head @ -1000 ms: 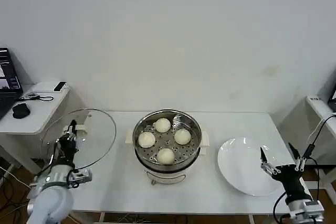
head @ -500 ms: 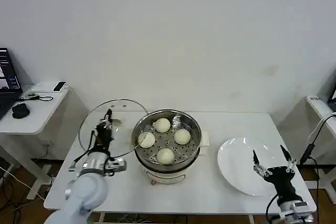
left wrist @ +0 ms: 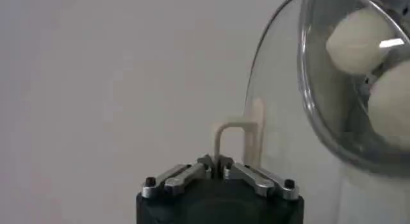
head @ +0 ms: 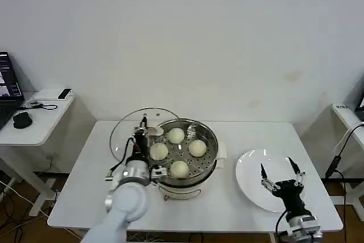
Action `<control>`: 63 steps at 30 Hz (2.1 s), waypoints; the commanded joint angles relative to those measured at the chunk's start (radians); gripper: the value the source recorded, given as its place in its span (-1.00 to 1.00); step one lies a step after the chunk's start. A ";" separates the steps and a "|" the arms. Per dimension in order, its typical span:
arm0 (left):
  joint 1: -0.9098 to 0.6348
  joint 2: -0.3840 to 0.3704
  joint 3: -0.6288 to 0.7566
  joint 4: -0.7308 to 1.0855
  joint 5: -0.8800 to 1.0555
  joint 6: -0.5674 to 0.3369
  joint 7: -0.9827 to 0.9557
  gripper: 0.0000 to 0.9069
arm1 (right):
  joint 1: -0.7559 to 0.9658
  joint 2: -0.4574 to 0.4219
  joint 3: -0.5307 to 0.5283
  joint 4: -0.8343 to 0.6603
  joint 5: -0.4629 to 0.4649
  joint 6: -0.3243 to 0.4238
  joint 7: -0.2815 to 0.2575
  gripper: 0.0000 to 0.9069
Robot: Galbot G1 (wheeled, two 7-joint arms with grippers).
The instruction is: Take steamed baozi put them in steamer then cover it.
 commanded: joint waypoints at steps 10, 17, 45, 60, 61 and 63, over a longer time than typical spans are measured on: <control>-0.048 -0.209 0.132 0.078 0.203 0.023 0.087 -1.00 | 0.003 0.013 -0.051 -0.007 -0.046 0.003 0.000 1.00; -0.034 -0.204 0.150 0.097 0.207 0.018 0.080 -1.00 | 0.001 0.011 -0.050 -0.006 -0.046 0.002 0.001 1.00; -0.031 -0.219 0.150 0.162 0.214 0.005 0.062 -1.00 | -0.003 0.007 -0.055 -0.014 -0.054 0.005 0.000 1.00; -0.014 -0.218 0.141 0.153 0.206 0.008 0.068 1.00 | -0.006 0.008 -0.060 -0.015 -0.060 0.005 -0.002 1.00; -0.013 -0.218 0.141 0.147 0.206 0.008 0.068 1.00 | -0.007 0.008 -0.060 -0.014 -0.061 0.005 -0.002 1.00; -0.012 -0.216 0.140 0.134 0.205 0.008 0.068 1.00 | -0.008 0.008 -0.060 -0.015 -0.062 0.005 -0.002 1.00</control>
